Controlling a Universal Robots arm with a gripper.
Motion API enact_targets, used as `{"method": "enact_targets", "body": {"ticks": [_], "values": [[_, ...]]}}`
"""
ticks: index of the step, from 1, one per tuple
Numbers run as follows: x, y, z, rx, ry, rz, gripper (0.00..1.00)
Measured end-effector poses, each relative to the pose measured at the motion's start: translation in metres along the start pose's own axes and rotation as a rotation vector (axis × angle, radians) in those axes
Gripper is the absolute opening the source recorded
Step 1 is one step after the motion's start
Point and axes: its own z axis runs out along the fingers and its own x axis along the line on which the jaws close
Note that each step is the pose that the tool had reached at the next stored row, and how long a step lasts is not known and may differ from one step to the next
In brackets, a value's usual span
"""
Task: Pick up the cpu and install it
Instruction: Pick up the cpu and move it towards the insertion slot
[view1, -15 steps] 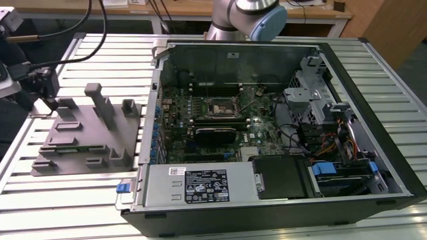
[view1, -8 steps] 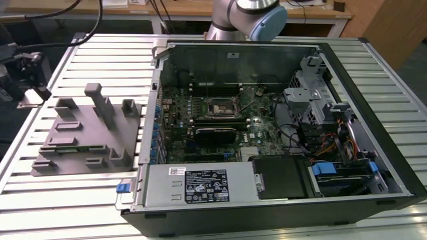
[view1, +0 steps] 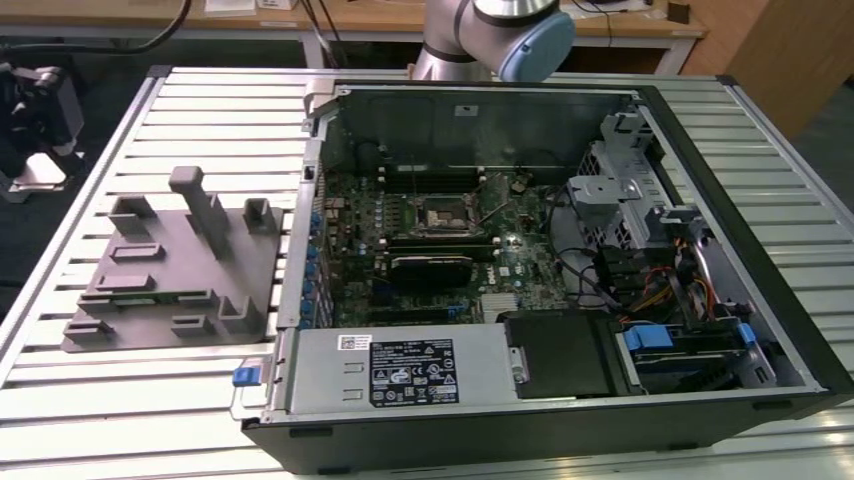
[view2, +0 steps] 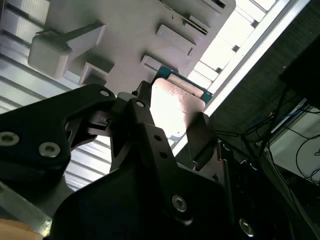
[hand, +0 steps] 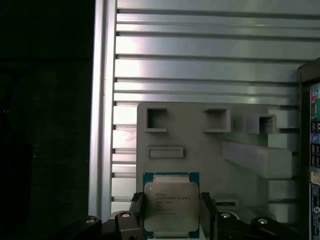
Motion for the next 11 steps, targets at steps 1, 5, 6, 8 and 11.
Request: {"method": "enact_targets", "body": {"ticks": [1, 5, 6, 8, 11], "values": [[-0.0001, 0.0001, -0.0033, -0.0001, 0.0000, 0.000, 0.53], [-0.0003, 0.0008, -0.0187, -0.0001, 0.0000, 0.000, 0.53], [-0.0003, 0.0009, -0.0224, 0.0000, 0.0000, 0.000, 0.53], [-0.0004, 0.0012, -0.0295, -0.0001, -0.0002, 0.000, 0.53], [-0.0006, 0.0016, -0.0387, 0.0000, 0.0000, 0.000, 0.53]]}}
